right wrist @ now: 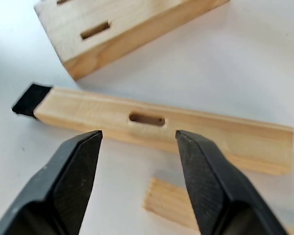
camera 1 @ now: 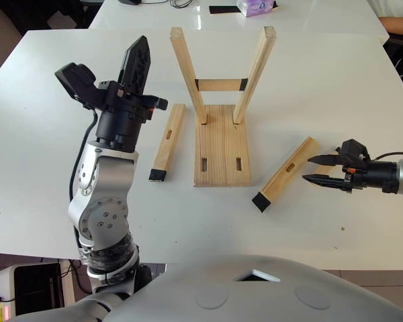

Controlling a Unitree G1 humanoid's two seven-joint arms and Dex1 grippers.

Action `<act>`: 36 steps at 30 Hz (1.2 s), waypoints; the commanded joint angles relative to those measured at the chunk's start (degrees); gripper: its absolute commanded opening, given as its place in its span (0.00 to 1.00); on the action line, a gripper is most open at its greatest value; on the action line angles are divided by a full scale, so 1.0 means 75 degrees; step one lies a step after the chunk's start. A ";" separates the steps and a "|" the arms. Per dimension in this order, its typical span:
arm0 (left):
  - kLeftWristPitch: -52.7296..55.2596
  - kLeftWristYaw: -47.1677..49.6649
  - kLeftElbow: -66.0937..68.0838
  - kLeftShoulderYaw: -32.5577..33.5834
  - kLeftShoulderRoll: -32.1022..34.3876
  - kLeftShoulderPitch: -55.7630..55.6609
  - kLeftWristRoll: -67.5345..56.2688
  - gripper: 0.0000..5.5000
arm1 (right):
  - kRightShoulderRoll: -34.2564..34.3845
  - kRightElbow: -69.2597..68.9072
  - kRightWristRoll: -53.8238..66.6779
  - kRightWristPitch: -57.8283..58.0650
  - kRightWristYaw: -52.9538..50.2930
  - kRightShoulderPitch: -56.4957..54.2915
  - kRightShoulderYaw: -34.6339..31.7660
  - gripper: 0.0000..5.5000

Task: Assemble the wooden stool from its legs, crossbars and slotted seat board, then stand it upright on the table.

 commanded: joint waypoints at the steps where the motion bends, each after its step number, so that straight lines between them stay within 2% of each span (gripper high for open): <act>1: -0.0061 -0.0067 0.0147 -0.0170 0.0041 0.0109 0.0098 0.00 | -0.0205 0.0257 -0.0313 -0.0437 0.0108 -0.0003 0.0301 0.51; 11: -0.0203 0.0043 0.0087 -0.0243 0.0071 0.0303 0.0260 0.00 | -0.0092 0.1220 -0.0926 -0.1117 0.0223 -0.0704 0.1161 0.51; 15: -0.0123 -0.0175 0.0420 -0.0262 0.0196 0.0085 0.0140 0.00 | -0.0244 0.0952 -0.1005 -0.1208 -0.0008 -0.0125 0.1008 0.51; 24: -0.0295 -0.0119 0.0347 -0.0189 0.0182 0.0338 0.0226 0.00 | -0.0964 0.1723 -0.0945 -0.1795 0.0537 -0.0284 0.0629 0.51; 30: -0.0384 -0.0122 0.0354 -0.0124 0.0211 0.0419 0.0216 0.00 | -0.0607 0.1736 -0.0197 -0.0796 0.0116 -0.1006 0.0018 0.51; 36: -0.0457 -0.0140 0.0373 -0.0152 0.0172 0.0523 0.0259 0.00 | -0.0504 0.1802 -0.0396 -0.0355 -0.0625 -0.1014 -0.0004 0.51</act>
